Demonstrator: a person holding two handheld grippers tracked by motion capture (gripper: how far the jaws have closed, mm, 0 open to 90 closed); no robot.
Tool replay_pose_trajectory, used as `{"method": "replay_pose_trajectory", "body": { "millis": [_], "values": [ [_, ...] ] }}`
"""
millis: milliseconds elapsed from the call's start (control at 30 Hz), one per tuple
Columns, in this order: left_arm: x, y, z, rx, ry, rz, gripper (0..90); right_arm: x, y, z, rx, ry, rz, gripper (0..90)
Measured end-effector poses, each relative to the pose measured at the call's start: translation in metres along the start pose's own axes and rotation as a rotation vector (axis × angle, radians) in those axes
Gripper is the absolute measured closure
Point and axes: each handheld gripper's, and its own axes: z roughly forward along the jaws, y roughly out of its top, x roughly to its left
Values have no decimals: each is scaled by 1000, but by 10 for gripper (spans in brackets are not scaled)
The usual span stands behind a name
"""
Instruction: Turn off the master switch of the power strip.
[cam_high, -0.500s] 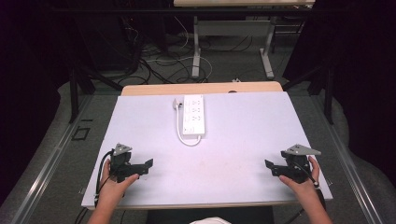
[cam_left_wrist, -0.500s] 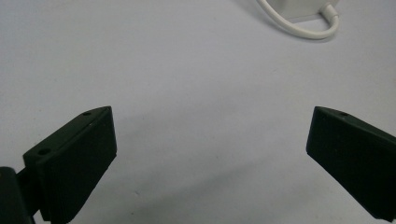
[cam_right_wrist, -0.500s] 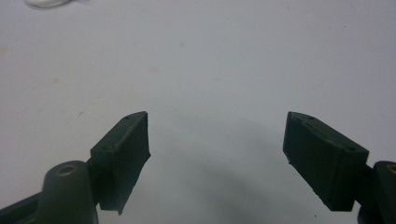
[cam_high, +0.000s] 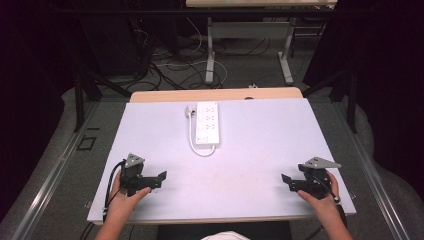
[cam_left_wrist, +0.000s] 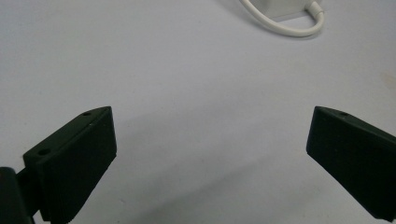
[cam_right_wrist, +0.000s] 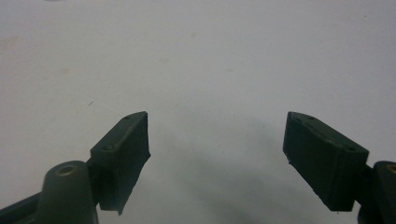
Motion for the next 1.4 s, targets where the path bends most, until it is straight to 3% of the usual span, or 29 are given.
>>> {"method": "replay_pose_trajectory", "body": {
  "millis": [167, 267, 400, 633, 1100, 1200, 1400],
  "values": [
    [-2, 2, -1, 34, -1, 33, 18, 1, -1, -1, -3, -4, 4, 219],
    [-6, 3, -1, 24, -8, 21, 53, 1, -1, -2, -6, -7, 0, 219],
    [-10, 5, -3, 12, -3, 44, 95, 1, -2, -1, -9, -2, 3, 219],
    [-16, 9, -2, -9, -16, 42, 137, 3, -1, -2, -15, -3, 0, 219],
    [-27, 27, 2, 2, -35, 102, 171, 6, -2, 1, -13, 1, -5, 219],
    [-29, 32, 4, 4, -37, 97, 177, 6, -2, 1, -14, -2, -10, 219],
    [-31, 42, 7, -4, -18, 117, 224, 6, -2, 1, -13, -3, 1, 219]
  ]
}}
